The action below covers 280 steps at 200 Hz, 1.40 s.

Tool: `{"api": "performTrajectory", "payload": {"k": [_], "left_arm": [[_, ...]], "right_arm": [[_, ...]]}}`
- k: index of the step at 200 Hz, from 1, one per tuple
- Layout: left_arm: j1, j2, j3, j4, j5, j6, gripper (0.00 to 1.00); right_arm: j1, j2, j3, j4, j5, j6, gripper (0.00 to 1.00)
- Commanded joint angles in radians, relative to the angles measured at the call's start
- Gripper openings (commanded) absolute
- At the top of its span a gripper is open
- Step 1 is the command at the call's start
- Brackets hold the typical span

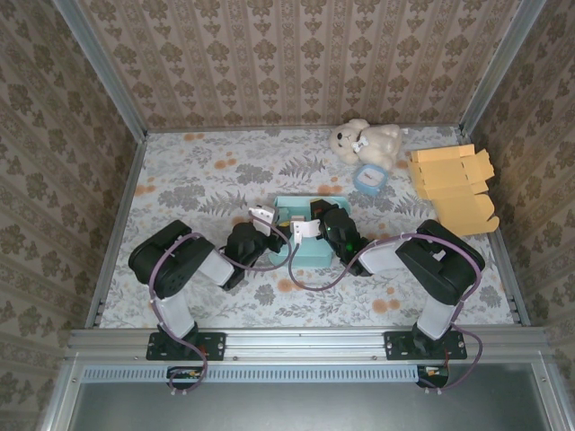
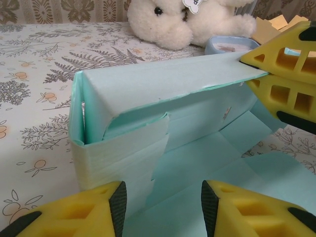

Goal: Fold the paper box

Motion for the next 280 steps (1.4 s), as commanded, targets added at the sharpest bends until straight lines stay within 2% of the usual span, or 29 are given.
{"api": "performTrajectory", "payload": {"k": [1,27,61,77,96,124,147,177,201,280], "left_arm": [[0.018,-0.007,0.038,0.075,-0.037,0.028,0.47],[0.018,0.014,0.052,0.075,-0.080,0.045,0.43],[0.020,0.016,0.059,0.075,-0.096,0.060,0.31],[0.018,-0.004,0.040,0.077,-0.058,0.050,0.32],[0.018,-0.043,0.006,0.075,-0.020,0.044,0.39],[0.030,-0.108,-0.068,0.073,-0.073,0.027,0.39],[0.076,-0.169,-0.136,0.068,-0.069,-0.004,0.39],[0.127,-0.246,-0.227,0.067,-0.015,-0.022,0.39],[0.149,-0.259,-0.201,0.005,0.076,0.016,0.39],[0.220,-0.099,-0.075,0.063,0.237,0.029,0.41]], "right_arm": [[0.015,0.041,-0.032,-0.152,-0.085,0.023,0.00],[0.015,0.035,-0.036,-0.154,-0.093,0.030,0.00],[0.014,0.042,-0.032,-0.156,-0.096,0.034,0.00],[0.012,0.050,-0.032,-0.144,-0.088,0.048,0.00],[0.002,0.057,-0.032,-0.134,-0.089,0.066,0.00],[-0.003,0.062,-0.033,-0.118,-0.084,0.069,0.00],[-0.003,0.052,-0.037,-0.120,-0.089,0.081,0.00],[-0.004,0.052,-0.035,-0.120,-0.089,0.081,0.00],[-0.003,0.062,-0.036,-0.111,-0.093,0.079,0.00],[-0.002,0.062,-0.041,-0.101,-0.096,0.080,0.00]]}}
